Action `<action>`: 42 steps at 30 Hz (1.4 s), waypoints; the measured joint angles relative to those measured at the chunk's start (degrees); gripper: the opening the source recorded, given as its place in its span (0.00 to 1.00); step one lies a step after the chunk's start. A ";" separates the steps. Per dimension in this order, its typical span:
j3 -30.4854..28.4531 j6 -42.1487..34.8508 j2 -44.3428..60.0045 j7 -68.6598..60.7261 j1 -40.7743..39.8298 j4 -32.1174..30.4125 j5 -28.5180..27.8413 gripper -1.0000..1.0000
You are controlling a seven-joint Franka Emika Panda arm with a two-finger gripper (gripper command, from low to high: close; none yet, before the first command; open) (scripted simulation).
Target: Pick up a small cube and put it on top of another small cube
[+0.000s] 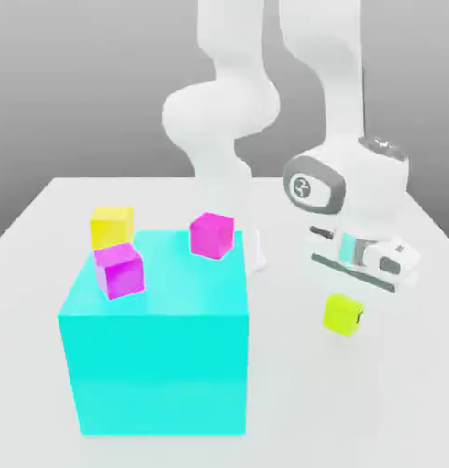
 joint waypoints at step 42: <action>-13.85 -50.13 -30.03 35.22 -36.05 24.08 2.70 0.00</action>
